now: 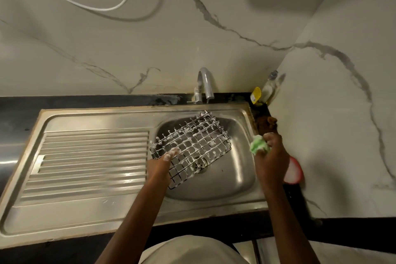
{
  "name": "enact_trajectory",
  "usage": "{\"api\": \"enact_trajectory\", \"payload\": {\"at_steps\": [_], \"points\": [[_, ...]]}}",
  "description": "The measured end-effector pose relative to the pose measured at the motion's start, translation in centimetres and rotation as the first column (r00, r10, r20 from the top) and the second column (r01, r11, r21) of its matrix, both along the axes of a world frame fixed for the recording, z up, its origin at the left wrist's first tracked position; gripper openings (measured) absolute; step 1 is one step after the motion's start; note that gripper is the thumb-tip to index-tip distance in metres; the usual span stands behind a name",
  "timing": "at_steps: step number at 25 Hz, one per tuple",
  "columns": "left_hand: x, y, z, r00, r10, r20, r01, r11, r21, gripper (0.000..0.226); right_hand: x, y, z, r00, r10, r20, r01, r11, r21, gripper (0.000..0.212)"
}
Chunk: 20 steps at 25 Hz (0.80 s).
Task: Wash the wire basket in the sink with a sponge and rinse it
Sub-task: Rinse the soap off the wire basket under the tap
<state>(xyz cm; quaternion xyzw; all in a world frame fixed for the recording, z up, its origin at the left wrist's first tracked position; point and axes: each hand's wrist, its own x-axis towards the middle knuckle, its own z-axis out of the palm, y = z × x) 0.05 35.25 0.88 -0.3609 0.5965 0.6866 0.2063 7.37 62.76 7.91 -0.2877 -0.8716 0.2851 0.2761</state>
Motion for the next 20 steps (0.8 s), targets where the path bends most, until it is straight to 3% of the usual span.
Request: {"api": "enact_trajectory", "payload": {"at_steps": [4, 7, 9, 11, 14, 17, 18, 20], "points": [[0.2, 0.9, -1.9, 0.999, -0.029, -0.034, 0.028, 1.000, -0.008, 0.026, 4.0, 6.4, -2.5, 0.958, -0.280, 0.061, 0.286, 0.928, -0.239, 0.036], [-0.1, 0.8, -3.2, 0.997, -0.050, -0.057, 0.047, 0.997, -0.069, 0.027, 5.3, 9.3, -3.8, 0.927, -0.337, 0.167, 0.368, 0.905, -0.216, 0.028], [-0.2, 0.7, -4.2, 0.998, -0.044, -0.035, 0.040, 0.994, -0.101, 0.030, 5.3, 10.1, -4.2, 0.905, -0.364, 0.222, 0.396, 0.910, -0.120, 0.018], [-0.2, 0.4, -5.1, 0.997, -0.069, -0.027, 0.065, 0.990, -0.126, 0.053, 4.8, 10.5, -5.0, 0.896, -0.364, 0.255, 0.371, 0.928, 0.018, 0.014], [-0.6, -0.8, -9.1, 0.997, -0.070, -0.026, 0.065, 0.985, -0.160, 0.096, 4.3, 10.4, -6.4, 0.855, -0.324, 0.404, 0.273, 0.945, 0.181, 0.029], [-0.7, -1.0, -8.6, 0.994, -0.106, 0.003, 0.104, 0.975, -0.195, 0.093, 4.1, 9.5, -6.2, 0.755, -0.332, 0.566, 0.222, 0.941, 0.256, 0.037], [-0.7, -0.9, -8.3, 0.995, -0.102, 0.013, 0.103, 0.974, -0.200, 0.094, 3.6, 8.6, -5.6, 0.768, -0.322, 0.554, 0.201, 0.942, 0.270, 0.035], [-0.8, -0.9, -8.7, 0.998, -0.067, -0.012, 0.063, 0.979, -0.196, 0.121, 1.5, 5.8, -4.6, 0.882, -0.188, 0.432, 0.098, 0.970, 0.223, 0.017]]}}
